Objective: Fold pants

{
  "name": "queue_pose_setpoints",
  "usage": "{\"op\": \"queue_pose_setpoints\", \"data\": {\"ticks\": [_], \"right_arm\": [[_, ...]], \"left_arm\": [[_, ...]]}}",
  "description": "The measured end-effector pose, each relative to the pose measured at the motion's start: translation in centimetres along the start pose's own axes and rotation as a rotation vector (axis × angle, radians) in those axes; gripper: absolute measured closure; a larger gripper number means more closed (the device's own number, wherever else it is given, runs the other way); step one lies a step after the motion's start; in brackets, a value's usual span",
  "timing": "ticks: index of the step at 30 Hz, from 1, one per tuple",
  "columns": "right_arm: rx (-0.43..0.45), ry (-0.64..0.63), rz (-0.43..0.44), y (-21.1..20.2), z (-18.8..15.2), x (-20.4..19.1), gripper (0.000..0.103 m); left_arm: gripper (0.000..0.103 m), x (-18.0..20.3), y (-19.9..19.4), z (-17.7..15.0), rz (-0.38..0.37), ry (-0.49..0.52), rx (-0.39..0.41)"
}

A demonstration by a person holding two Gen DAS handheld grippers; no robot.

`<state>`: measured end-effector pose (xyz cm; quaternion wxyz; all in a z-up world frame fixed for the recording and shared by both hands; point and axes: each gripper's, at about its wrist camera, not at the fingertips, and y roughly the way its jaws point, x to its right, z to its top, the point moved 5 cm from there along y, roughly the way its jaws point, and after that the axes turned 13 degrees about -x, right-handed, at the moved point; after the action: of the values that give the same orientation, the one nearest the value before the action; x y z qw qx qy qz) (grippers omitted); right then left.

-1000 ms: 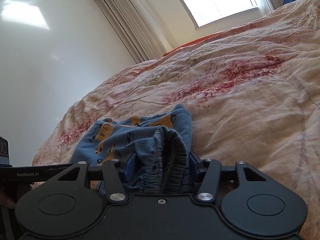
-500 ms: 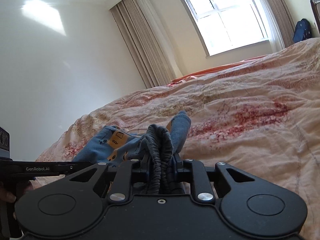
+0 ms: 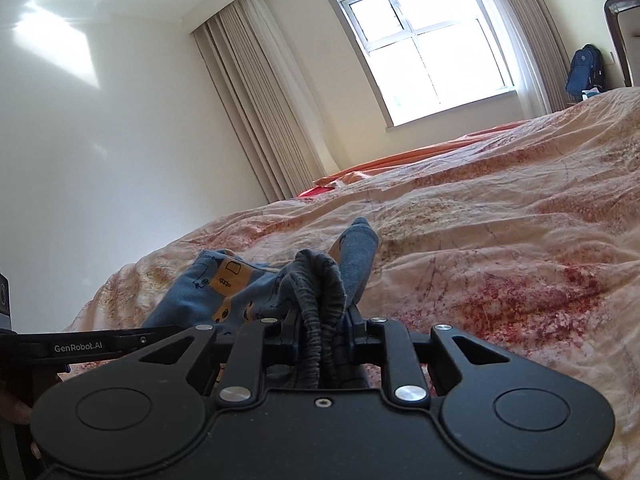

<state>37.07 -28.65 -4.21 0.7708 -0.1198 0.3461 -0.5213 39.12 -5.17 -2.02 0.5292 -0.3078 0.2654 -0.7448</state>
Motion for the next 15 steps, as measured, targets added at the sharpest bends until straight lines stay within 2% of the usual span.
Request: {"op": "queue_pose_setpoints", "data": {"ticks": [7,10,13,15], "right_arm": [[-0.038,0.023,-0.035,2.1,-1.2,1.2,0.079],[-0.043,0.022,-0.048,2.3,-1.3,1.3,0.073],[-0.040,0.025,-0.068,2.1,-1.3,1.4,0.062],[-0.032,0.027,-0.071,1.7,-1.4,1.4,0.042]], "left_arm": [[0.085,-0.8,2.1,-0.9,0.007,-0.014,-0.031],[0.083,-0.9,2.1,-0.8,0.014,-0.010,-0.032],[0.077,-0.8,2.0,-0.9,0.025,-0.010,-0.033],[0.064,-0.7,1.7,-0.9,0.021,-0.013,-0.032]]}}
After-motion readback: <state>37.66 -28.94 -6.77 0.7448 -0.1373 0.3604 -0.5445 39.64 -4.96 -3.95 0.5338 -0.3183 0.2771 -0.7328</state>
